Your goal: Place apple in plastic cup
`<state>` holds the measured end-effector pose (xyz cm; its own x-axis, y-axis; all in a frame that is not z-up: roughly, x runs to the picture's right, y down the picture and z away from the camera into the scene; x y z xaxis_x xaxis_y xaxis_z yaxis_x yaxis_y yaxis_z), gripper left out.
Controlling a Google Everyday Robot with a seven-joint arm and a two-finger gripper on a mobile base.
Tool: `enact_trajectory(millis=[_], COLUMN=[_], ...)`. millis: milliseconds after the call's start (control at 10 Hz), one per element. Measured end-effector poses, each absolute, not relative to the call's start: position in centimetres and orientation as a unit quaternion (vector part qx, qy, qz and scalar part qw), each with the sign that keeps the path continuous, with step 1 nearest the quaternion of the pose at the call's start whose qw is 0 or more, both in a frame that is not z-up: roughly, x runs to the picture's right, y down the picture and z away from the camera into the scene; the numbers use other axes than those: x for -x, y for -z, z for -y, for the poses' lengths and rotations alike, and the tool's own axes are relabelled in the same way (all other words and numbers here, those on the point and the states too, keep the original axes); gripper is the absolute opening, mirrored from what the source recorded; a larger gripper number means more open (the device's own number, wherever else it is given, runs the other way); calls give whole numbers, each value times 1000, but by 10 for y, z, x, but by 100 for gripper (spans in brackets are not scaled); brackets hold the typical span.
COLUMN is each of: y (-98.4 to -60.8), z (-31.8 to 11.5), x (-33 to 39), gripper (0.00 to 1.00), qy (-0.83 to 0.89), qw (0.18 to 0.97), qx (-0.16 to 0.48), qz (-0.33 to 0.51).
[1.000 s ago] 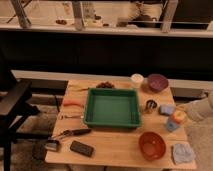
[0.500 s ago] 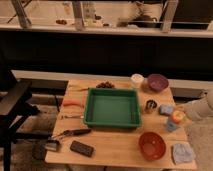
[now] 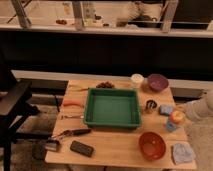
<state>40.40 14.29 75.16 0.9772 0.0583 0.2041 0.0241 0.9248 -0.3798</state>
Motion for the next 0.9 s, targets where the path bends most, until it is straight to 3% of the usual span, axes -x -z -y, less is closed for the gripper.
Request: enact_trajectory(millis=[200, 900], y=[-752, -753], z=[-143, -145], x=[-404, -403], gripper=[78, 80], qy=[-9, -11], qw=[975, 975], qx=[194, 196], qz=[106, 107])
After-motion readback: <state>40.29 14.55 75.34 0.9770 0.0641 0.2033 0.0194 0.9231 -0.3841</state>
